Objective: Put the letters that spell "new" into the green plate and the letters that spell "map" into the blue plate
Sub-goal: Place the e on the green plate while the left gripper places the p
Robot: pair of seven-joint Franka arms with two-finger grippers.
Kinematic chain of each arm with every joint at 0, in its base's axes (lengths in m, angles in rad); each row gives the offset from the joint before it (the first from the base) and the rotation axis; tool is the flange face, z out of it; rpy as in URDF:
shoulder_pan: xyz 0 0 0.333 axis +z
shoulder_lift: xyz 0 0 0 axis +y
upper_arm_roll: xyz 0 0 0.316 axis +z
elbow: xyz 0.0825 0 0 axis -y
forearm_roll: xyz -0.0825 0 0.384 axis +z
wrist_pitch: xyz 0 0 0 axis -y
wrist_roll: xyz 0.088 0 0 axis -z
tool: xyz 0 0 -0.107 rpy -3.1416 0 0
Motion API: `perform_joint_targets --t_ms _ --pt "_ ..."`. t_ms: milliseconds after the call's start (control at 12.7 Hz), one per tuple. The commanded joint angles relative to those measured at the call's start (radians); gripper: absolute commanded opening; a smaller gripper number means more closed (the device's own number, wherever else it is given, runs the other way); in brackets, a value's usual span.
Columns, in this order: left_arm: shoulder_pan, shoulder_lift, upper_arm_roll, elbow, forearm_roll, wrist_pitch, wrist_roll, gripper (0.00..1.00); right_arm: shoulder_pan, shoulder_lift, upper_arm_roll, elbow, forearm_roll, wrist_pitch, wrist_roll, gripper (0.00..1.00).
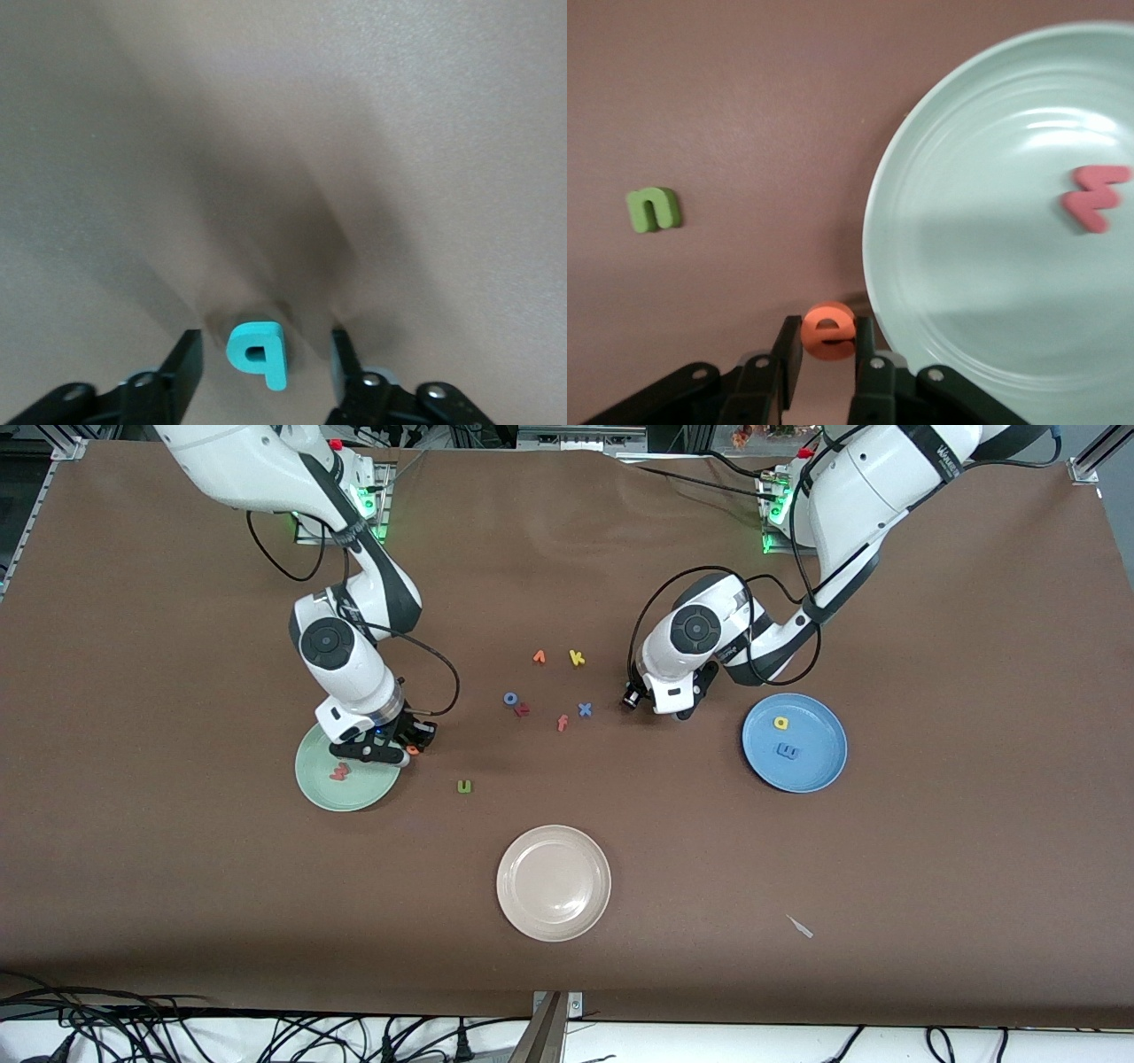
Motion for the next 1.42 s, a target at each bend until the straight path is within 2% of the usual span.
perform_joint_targets --t_ms 0,236,314,393,629,786,943,1022,1179,1336 --pt "-0.015 0.002 0.006 -0.006 0.025 0.002 -0.022 0.48 -0.007 -0.079 0.002 0.079 0.014 -0.210 -0.044 0.13" --pt "-0.025 0.001 0.006 -0.014 0.025 0.002 -0.054 0.16 -0.033 -0.096 -0.031 0.074 0.015 -0.221 -0.175 0.16" --pt "-0.023 0.001 0.006 -0.012 0.025 0.002 -0.054 0.11 -0.051 -0.096 -0.037 0.068 0.015 -0.220 -0.211 0.19" --pt "-0.020 -0.002 0.005 -0.012 0.025 0.000 -0.051 0.10 -0.065 -0.094 -0.045 0.043 0.017 -0.198 -0.244 0.23" --pt "0.003 -0.077 0.000 0.005 0.025 -0.038 -0.042 0.10 -0.074 -0.094 -0.047 -0.012 0.023 -0.117 -0.224 0.49" --pt "0.007 -0.125 -0.002 0.041 0.027 -0.140 0.015 0.10 -0.073 -0.090 -0.039 0.003 0.047 -0.118 -0.198 0.51" --pt "0.008 -0.128 -0.005 0.147 0.025 -0.323 0.119 0.10 -0.069 -0.064 0.001 0.043 0.073 -0.117 -0.126 0.51" --pt "0.018 -0.128 -0.005 0.199 0.021 -0.421 0.195 0.10 -0.068 -0.021 0.013 0.098 0.075 -0.117 -0.092 0.56" --pt "0.078 -0.128 -0.005 0.233 0.007 -0.553 0.419 0.10 -0.010 0.063 0.019 0.210 0.078 -0.120 -0.031 0.59" --pt "0.188 -0.129 -0.009 0.230 0.008 -0.633 0.702 0.10 0.012 0.138 0.021 0.277 0.074 -0.117 0.026 0.60"
